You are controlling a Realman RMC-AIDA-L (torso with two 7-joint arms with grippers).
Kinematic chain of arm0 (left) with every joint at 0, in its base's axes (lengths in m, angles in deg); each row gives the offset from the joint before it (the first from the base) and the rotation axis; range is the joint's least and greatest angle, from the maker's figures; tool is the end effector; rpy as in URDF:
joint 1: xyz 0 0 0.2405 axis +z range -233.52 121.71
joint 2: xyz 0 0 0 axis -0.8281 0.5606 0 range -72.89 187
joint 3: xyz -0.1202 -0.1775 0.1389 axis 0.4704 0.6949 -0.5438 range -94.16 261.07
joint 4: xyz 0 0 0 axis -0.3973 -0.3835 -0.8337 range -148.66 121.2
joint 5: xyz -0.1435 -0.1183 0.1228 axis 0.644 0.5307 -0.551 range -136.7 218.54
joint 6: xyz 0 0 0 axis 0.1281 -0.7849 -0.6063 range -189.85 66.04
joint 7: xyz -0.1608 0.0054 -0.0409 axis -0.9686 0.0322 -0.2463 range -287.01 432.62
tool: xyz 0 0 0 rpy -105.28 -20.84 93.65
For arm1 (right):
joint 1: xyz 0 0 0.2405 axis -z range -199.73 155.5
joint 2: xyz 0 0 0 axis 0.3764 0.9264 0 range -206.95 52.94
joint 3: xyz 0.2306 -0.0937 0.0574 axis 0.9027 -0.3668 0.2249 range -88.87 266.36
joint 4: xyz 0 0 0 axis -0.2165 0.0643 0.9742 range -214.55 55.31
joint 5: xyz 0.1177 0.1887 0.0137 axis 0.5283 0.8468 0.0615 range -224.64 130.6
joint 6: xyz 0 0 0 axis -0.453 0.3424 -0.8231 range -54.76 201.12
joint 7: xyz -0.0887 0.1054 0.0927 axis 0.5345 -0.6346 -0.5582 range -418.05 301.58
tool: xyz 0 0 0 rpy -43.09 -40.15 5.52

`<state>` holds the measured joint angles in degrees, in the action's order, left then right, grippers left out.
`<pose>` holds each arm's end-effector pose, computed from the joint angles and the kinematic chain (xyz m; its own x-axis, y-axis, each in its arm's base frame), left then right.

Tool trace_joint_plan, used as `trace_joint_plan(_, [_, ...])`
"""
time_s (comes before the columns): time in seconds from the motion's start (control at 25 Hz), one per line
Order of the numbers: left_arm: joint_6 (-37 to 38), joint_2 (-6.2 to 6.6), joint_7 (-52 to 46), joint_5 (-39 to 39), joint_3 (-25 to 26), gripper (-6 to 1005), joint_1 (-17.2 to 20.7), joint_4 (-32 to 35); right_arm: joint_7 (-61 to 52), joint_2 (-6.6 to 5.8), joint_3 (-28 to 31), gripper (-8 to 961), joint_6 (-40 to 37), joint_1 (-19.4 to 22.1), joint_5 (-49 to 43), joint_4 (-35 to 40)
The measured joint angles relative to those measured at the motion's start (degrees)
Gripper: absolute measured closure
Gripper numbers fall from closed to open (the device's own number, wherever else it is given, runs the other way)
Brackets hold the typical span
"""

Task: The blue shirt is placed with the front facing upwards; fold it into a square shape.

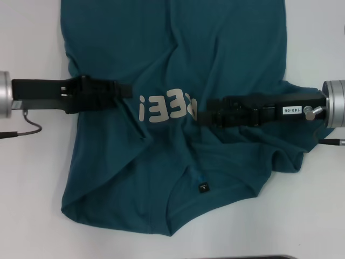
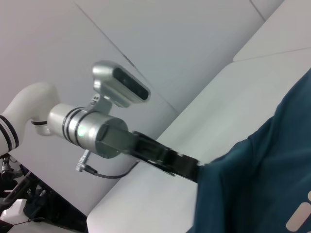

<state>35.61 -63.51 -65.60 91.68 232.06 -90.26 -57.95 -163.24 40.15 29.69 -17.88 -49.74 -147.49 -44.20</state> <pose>-0.2505 0.3446 -0.0085 0.1394 0.9480 0.2861 0.9343 -0.2216 0.2793 0.2412 0.3206 -0.0434 0.5481 -0.7116 -0.4396 -0.6890 -0.6821 0.2450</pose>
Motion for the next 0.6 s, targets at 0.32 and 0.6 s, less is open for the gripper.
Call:
trace_joint_plan(0.32, [-0.37,1.59,-0.09,0.19,-4.61,411,0.64,0.86,-1.18,-0.62,0.42,7,0.48,-1.32,-0.02,-0.63])
trace_joint_plan(0.6, [-1.74,1.07,0.82,0.13,-6.14,274,0.56,1.35,-2.25,-0.63,0.41,7,2.28,-2.31,-1.93,-1.33])
